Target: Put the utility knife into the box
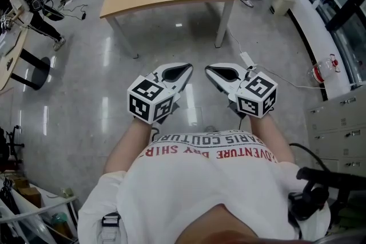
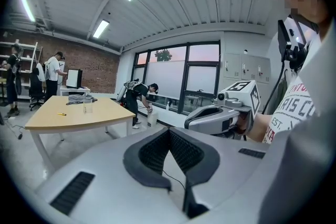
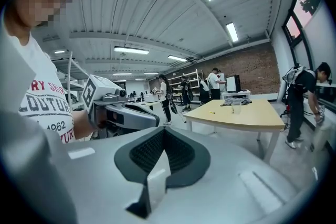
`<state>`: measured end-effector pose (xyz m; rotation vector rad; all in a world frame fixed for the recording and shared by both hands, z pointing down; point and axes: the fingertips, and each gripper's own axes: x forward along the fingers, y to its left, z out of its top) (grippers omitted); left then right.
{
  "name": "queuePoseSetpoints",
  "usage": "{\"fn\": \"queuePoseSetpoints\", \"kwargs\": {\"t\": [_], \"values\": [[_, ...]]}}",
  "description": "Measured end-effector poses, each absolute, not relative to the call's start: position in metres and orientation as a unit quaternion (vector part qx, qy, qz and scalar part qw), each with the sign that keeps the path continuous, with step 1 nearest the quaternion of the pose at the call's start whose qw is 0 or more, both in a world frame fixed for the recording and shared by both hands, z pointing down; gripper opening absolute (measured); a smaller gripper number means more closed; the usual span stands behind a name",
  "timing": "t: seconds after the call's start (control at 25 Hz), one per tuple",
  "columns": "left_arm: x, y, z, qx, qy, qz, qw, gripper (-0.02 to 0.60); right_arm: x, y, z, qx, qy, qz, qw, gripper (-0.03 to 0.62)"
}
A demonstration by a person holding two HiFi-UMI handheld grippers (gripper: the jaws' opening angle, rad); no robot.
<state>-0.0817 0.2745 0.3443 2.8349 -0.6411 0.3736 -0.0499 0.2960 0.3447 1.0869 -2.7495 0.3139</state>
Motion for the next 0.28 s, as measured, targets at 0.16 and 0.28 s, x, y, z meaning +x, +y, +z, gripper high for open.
{"fn": "queuePoseSetpoints", "kwargs": {"t": [0.16,0.28], "values": [[-0.0808,0.2752,0.3487,0.961,-0.216,0.131,0.109,0.003,-0.0497,0.2948,0.3486,0.363,-0.922,0.11,0.084,0.002],[-0.0807,0.2738,0.3492,0.961,-0.216,0.13,0.111,0.003,-0.05,0.292,0.3492,0.361,-0.922,0.11,0.085,0.002]]}}
